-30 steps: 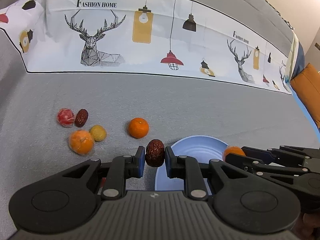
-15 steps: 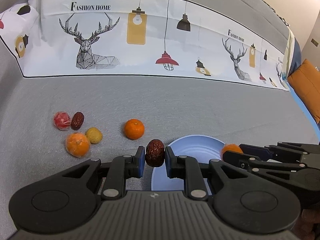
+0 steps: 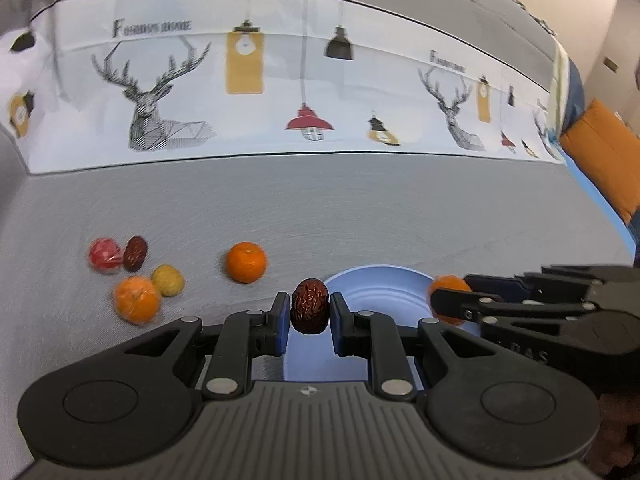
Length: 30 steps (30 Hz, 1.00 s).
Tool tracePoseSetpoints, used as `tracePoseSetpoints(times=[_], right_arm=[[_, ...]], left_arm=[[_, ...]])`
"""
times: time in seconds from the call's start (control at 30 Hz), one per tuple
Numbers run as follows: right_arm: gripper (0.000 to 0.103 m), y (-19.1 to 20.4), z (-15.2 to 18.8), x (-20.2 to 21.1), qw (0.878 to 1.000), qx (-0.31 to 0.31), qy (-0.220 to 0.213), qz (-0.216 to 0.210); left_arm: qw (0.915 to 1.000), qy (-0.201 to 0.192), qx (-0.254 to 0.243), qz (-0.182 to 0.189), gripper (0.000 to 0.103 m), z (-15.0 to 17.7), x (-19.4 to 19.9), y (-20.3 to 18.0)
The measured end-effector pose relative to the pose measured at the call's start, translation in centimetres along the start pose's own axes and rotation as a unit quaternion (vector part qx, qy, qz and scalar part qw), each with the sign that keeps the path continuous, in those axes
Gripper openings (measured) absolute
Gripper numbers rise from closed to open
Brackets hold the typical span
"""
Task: Organize fruits
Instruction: 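Carry the date with the left tool while the right tool lowers the orange onto the plate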
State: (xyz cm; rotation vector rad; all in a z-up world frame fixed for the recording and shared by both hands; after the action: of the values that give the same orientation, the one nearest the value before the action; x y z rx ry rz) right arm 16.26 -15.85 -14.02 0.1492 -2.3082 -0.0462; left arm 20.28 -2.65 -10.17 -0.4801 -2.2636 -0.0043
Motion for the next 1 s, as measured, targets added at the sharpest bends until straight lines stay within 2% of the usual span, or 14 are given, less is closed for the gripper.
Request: tracePoseSetpoints(times=[0.37, 1.0], right_arm=[[0.032, -0.3, 0.0, -0.2, 1.000, -0.005, 0.001, 0.007], [0.032, -0.4, 0.0, -0.2, 1.000, -0.006, 0.001, 0.008]], left_arm=[[0.9961, -0.008, -0.086, 0.015, 0.023, 1.0, -0.1, -3.4], [0.9950, -0.008, -0.095, 0.031, 0.023, 1.2, -0.2, -3.7]])
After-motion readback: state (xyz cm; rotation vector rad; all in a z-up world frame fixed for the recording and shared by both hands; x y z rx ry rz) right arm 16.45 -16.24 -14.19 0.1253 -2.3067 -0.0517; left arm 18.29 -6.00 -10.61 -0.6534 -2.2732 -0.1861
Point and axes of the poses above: each gripper's, at about its wrist camera, not at the fingertips, and x roughly against the way its jaws point, y to its left, z to its underside, the point moved 8 cm from there along -x, roughly the way its jaws point
